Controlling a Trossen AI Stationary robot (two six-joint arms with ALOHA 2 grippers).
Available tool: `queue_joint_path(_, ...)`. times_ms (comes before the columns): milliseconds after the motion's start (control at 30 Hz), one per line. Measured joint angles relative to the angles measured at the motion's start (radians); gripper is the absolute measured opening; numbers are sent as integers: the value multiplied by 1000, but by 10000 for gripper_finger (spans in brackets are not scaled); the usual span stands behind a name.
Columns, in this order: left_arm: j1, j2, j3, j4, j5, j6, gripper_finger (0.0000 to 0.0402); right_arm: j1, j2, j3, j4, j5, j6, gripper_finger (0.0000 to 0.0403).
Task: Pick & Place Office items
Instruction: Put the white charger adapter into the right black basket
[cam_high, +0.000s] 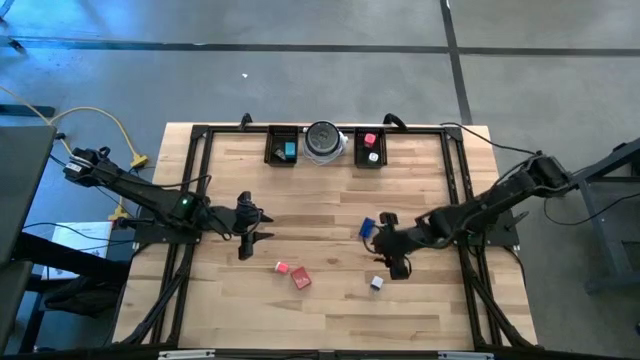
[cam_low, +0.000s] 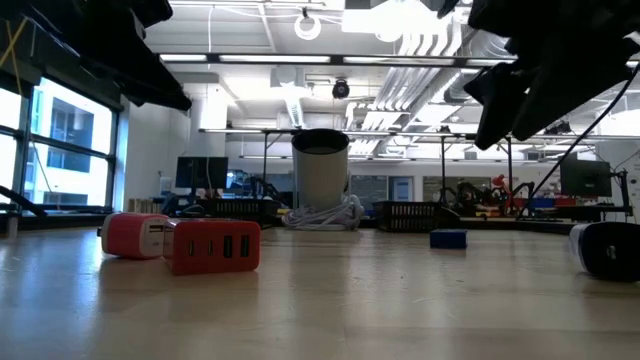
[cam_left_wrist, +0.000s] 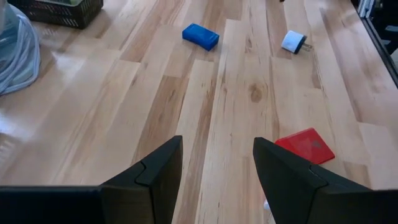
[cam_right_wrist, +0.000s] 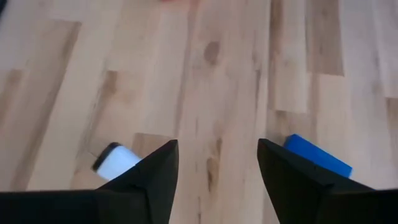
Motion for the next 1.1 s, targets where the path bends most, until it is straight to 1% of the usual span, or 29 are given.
queue_joint_path(100,0,0,0,1,0,-5,192,9,0,0,14,-17,-8,205)
queue_joint_path(200,0,0,0,3,1,-27,192,9,29,8,58,-76,-16,205)
queue_joint_path(333,-2,2,0,8,2,-41,192,42,132,88,53,-163,-39,205)
queue_joint_path(400,-3,3,0,18,2,-45,192,62,190,143,-33,-185,-64,205)
queue_joint_path(467,-3,3,0,29,10,-56,192,74,243,190,-157,-185,-72,205)
queue_joint_path(600,-2,3,0,30,13,-60,192,82,301,247,-309,-169,-88,205)
queue_joint_path(800,-3,3,0,36,16,-65,192,116,306,299,-313,-85,-147,204)
queue_joint_path(967,-3,3,0,36,29,-67,192,159,306,317,-309,-78,-173,204)
queue_joint_path(1100,-3,3,0,38,30,-67,192,190,306,317,-308,-41,-181,204)
